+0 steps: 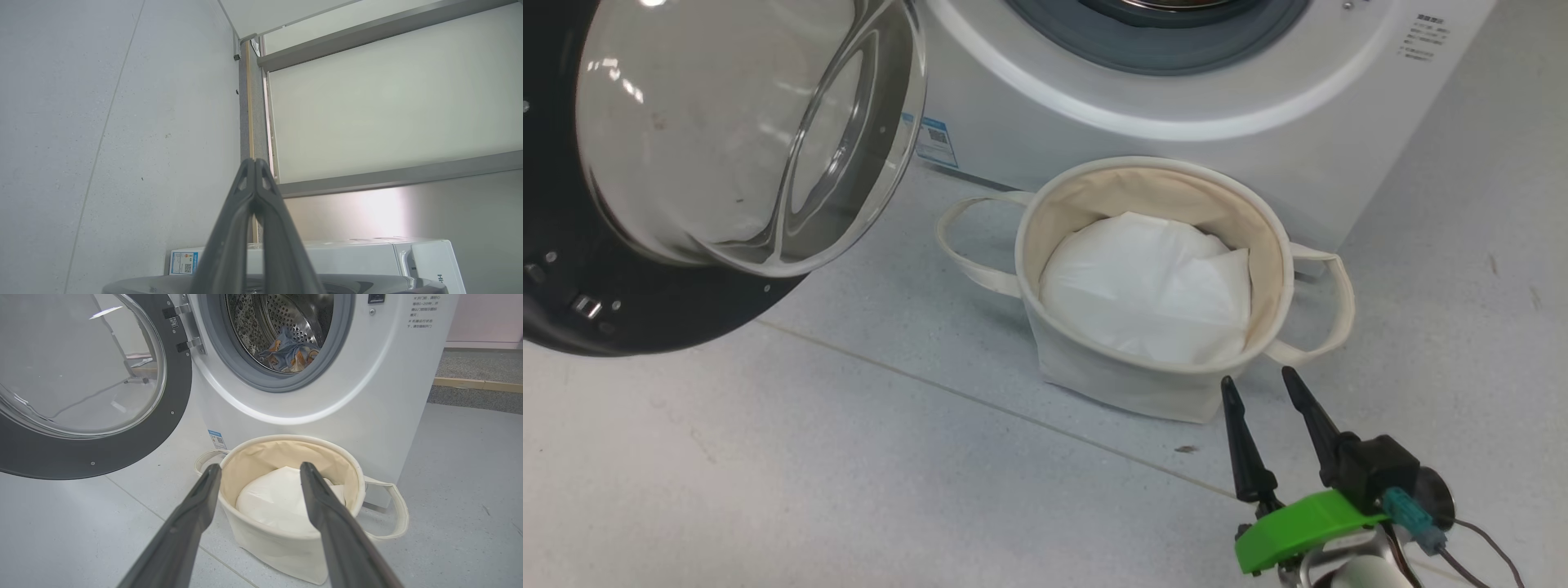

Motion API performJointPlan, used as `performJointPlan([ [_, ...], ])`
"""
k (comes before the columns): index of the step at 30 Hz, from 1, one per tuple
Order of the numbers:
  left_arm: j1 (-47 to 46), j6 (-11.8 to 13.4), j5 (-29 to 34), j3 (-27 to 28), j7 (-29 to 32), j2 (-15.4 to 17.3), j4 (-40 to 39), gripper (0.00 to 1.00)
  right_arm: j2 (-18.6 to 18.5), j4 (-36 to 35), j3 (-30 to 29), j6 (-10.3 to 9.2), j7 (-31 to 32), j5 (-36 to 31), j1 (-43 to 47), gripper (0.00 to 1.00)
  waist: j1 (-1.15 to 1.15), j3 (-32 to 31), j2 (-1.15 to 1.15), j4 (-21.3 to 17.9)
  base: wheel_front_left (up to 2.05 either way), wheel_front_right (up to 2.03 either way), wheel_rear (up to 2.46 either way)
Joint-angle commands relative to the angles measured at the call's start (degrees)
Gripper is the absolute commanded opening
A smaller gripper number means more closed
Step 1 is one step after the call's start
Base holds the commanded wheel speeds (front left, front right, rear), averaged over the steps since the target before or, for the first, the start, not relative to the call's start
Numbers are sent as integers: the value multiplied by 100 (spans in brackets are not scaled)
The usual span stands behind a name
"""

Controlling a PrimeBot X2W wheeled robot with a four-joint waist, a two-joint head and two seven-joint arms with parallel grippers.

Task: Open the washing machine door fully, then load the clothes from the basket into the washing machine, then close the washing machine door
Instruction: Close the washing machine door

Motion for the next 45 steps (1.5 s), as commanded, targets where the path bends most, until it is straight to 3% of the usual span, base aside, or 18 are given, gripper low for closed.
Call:
performJointPlan([
  [1, -196, -47, 31, 91, 9, 472, -45, 0, -15, -166, 130, 5, -29, -54, -156, 100, -1, 20, 0, -42, 0, 0, 0],
  [7, -524, -168, 54, -66, 295, 543, 535, 0, -15, -103, 119, 5, -29, -110, -127, 100, -1, 36, 0, -117, 0, 0, 0],
  [20, -781, -334, 124, -642, 1407, 99, 687, 0, -15, -71, 190, 5, -29, -121, -155, 100, -1, -58, 0, -215, 0, 0, 0],
  [32, -370, -340, 138, -1180, 2296, -393, -23, 0, -15, -91, 311, 5, -29, 182, -86, 100, -1, -296, 0, -225, 0, 0, 0],
  [45, 383, -340, -56, -1670, 2934, -1194, -1206, 0, -15, -76, 394, 5, -29, 459, 99, 100, -1, -696, 0, -323, 0, 0, 0],
])
